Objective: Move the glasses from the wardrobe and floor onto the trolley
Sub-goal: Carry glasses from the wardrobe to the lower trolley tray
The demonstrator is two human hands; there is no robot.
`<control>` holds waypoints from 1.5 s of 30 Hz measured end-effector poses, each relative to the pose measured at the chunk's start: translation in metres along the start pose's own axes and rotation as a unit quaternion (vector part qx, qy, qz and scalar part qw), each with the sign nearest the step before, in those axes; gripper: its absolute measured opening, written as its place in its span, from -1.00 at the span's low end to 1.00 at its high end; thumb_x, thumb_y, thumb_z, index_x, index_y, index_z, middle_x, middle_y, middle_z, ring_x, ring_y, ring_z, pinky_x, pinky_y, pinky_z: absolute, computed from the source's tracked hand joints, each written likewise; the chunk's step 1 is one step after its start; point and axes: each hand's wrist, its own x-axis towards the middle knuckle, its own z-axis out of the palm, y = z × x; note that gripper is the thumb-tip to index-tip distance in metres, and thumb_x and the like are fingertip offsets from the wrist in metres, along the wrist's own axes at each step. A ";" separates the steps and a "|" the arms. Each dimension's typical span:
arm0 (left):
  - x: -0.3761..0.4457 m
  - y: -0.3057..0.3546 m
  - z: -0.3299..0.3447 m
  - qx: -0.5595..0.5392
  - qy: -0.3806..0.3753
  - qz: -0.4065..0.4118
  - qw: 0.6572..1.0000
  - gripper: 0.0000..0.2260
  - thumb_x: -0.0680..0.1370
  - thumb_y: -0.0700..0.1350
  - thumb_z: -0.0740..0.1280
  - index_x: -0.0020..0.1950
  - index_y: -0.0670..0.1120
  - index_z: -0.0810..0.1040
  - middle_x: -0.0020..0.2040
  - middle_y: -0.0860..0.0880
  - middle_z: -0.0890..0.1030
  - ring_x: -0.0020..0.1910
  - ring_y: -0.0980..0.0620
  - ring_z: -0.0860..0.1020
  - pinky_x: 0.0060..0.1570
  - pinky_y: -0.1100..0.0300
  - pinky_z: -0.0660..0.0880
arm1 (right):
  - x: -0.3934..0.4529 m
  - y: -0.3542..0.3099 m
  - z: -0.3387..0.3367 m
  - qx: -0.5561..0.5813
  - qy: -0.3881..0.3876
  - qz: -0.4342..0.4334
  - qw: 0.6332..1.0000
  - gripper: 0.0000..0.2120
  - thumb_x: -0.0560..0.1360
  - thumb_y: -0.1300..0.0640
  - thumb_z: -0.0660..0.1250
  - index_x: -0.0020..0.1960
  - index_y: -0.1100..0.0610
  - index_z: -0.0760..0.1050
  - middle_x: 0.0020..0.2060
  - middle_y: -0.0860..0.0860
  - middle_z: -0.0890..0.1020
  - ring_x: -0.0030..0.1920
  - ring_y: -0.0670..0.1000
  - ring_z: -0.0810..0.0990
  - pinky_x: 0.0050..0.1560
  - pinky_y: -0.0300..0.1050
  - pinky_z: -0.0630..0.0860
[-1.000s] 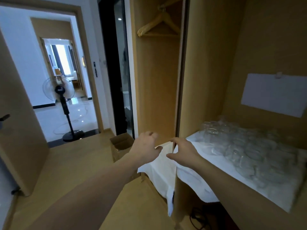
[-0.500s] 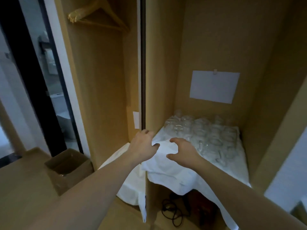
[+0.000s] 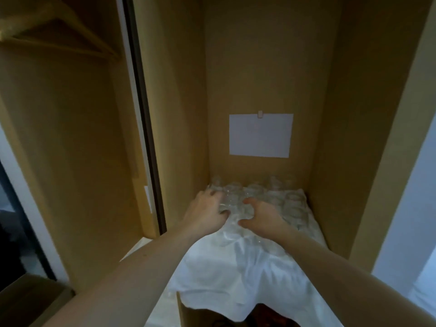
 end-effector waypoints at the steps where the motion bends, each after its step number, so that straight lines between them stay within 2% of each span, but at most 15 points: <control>1: 0.011 -0.001 0.000 0.002 -0.003 0.001 1.000 -0.55 0.53 0.09 0.34 0.41 0.02 0.49 0.35 -0.05 0.51 0.29 -0.14 0.48 0.23 -0.06 0.50 | 0.012 0.003 0.000 0.010 0.000 0.001 1.000 -0.37 0.44 -0.04 0.50 0.46 0.03 0.42 0.29 0.00 0.57 0.21 0.01 0.57 -0.02 -0.32 0.40; 4: 0.050 -0.006 0.004 0.022 -0.015 0.009 1.000 -0.52 0.53 0.10 0.32 0.43 0.00 0.45 0.31 -0.08 0.51 0.26 -0.15 0.49 0.20 -0.07 0.51 | 0.047 0.013 -0.003 0.032 0.012 0.000 0.999 -0.42 0.42 -0.04 0.51 0.39 0.04 0.47 0.13 -0.08 0.56 0.22 0.02 0.58 -0.05 -0.26 0.43; 7: 0.091 -0.009 0.011 0.039 -0.032 0.010 0.999 -0.52 0.55 0.08 0.34 0.43 -0.07 0.45 0.29 -0.11 0.51 0.29 -0.16 0.46 0.24 -0.06 0.47 | 0.077 0.030 -0.006 0.042 0.029 -0.002 0.999 -0.48 0.40 0.01 0.53 0.33 0.01 0.53 0.09 -0.09 0.60 0.13 -0.07 0.56 -0.26 -0.55 0.28; 9: 0.116 -0.010 0.018 0.037 -0.036 0.007 0.999 -0.58 0.55 0.08 0.35 0.33 -0.10 0.51 0.23 -0.12 0.52 0.25 -0.18 0.47 0.22 -0.06 0.48 | 0.094 0.042 -0.010 0.041 0.030 0.002 0.999 -0.50 0.40 0.02 0.52 0.32 0.00 0.54 0.11 -0.12 0.61 0.14 -0.06 0.58 -0.29 -0.58 0.30; 11: 0.136 -0.011 0.029 0.030 -0.040 0.010 0.999 -0.63 0.55 0.10 0.36 0.24 -0.11 0.52 0.16 -0.12 0.52 0.21 -0.18 0.48 0.17 -0.06 0.49 | 0.110 0.055 -0.013 0.035 0.029 0.012 0.999 -0.58 0.41 0.02 0.51 0.25 0.00 0.58 0.07 -0.11 0.64 0.12 -0.03 0.62 -0.20 -0.46 0.41; 14: 0.161 -0.013 0.044 0.028 -0.044 0.023 0.998 -0.58 0.56 0.13 0.35 0.32 -0.07 0.52 0.19 -0.11 0.53 0.23 -0.18 0.48 0.19 -0.05 0.48 | 0.132 0.069 -0.015 0.020 0.033 0.023 0.999 -0.63 0.43 0.05 0.50 0.21 0.08 0.60 0.12 0.01 0.67 0.12 0.03 0.63 0.01 -0.18 0.51; 18: 0.192 -0.017 0.060 0.034 -0.063 0.036 0.997 -0.53 0.56 0.13 0.34 0.42 -0.02 0.49 0.31 -0.10 0.53 0.31 -0.18 0.47 0.23 -0.01 0.48 | 0.157 0.084 -0.016 0.017 0.034 0.042 0.998 -0.51 0.45 0.02 0.51 0.34 0.09 0.55 0.25 0.03 0.61 0.23 0.04 0.58 0.07 -0.25 0.46; 21: 0.219 -0.024 0.070 0.019 -0.074 0.055 0.996 -0.51 0.58 0.12 0.33 0.47 -0.03 0.44 0.36 -0.10 0.51 0.33 -0.18 0.46 0.18 0.10 0.46 | 0.174 0.094 -0.016 0.030 0.039 0.057 0.997 -0.50 0.42 0.04 0.54 0.33 0.08 0.55 0.21 -0.01 0.62 0.22 0.02 0.59 0.13 -0.22 0.51; 24: 0.245 -0.032 0.079 0.008 -0.093 0.072 0.993 -0.52 0.58 0.15 0.29 0.45 0.00 0.43 0.36 -0.07 0.48 0.34 -0.14 0.43 0.07 0.13 0.38 | 0.186 0.103 -0.019 0.027 0.055 0.085 0.994 -0.54 0.43 0.08 0.54 0.31 0.06 0.56 0.04 -0.13 0.57 0.08 -0.10 0.56 -0.12 -0.49 0.39; 28: 0.282 -0.039 0.090 -0.019 -0.118 0.086 0.989 -0.52 0.57 0.15 0.30 0.44 -0.02 0.44 0.31 -0.10 0.48 0.33 -0.18 0.43 0.22 0.00 0.48 | 0.205 0.117 -0.026 0.003 0.076 0.122 0.990 -0.53 0.43 0.09 0.55 0.31 0.10 0.56 0.13 -0.02 0.59 -0.02 -0.14 0.46 -0.24 -0.66 0.27; 30: 0.296 -0.040 0.096 -0.025 -0.133 0.096 0.986 -0.53 0.56 0.11 0.32 0.44 -0.03 0.44 0.29 -0.13 0.49 0.33 -0.21 0.43 0.24 -0.05 0.48 | 0.214 0.123 -0.029 -0.006 0.085 0.155 0.984 -0.51 0.41 0.04 0.56 0.31 0.05 0.56 0.19 -0.02 0.60 -0.02 -0.12 0.53 -0.16 -0.60 0.32; 34: 0.317 -0.045 0.110 -0.038 -0.156 0.110 0.981 -0.54 0.56 0.08 0.31 0.44 -0.03 0.45 0.30 -0.14 0.48 0.35 -0.21 0.41 0.25 -0.07 0.49 | 0.232 0.137 -0.029 -0.033 0.096 0.195 0.976 -0.34 0.32 -0.12 0.54 0.39 -0.03 0.49 0.30 0.02 0.56 0.22 0.04 0.57 0.16 -0.16 0.52; 38: 0.334 -0.046 0.125 -0.059 -0.162 0.098 0.980 -0.57 0.56 0.07 0.32 0.41 0.00 0.47 0.25 -0.11 0.48 0.28 -0.18 0.45 0.24 -0.07 0.49 | 0.257 0.156 -0.027 -0.051 0.094 0.204 0.973 -0.29 0.25 -0.21 0.48 0.36 -0.01 0.51 0.26 0.01 0.59 0.22 0.05 0.59 0.07 -0.22 0.47; 41: 0.353 -0.044 0.135 -0.043 -0.166 0.092 0.981 -0.53 0.54 0.11 0.34 0.43 0.00 0.45 0.29 -0.11 0.46 0.32 -0.20 0.42 0.25 -0.08 0.48 | 0.277 0.162 -0.032 -0.046 0.088 0.205 0.974 -0.34 0.29 -0.10 0.54 0.36 -0.02 0.51 0.15 -0.05 0.58 0.23 0.07 0.58 -0.06 -0.31 0.42; 45: 0.385 -0.037 0.153 -0.054 -0.176 0.050 0.982 -0.45 0.52 0.14 0.37 0.47 -0.01 0.41 0.38 -0.10 0.43 0.36 -0.17 0.42 0.28 -0.06 0.48 | 0.305 0.180 -0.044 -0.047 0.079 0.210 0.973 -0.29 0.36 -0.06 0.56 0.46 0.01 0.43 0.33 0.04 0.54 0.29 0.07 0.54 0.03 -0.28 0.37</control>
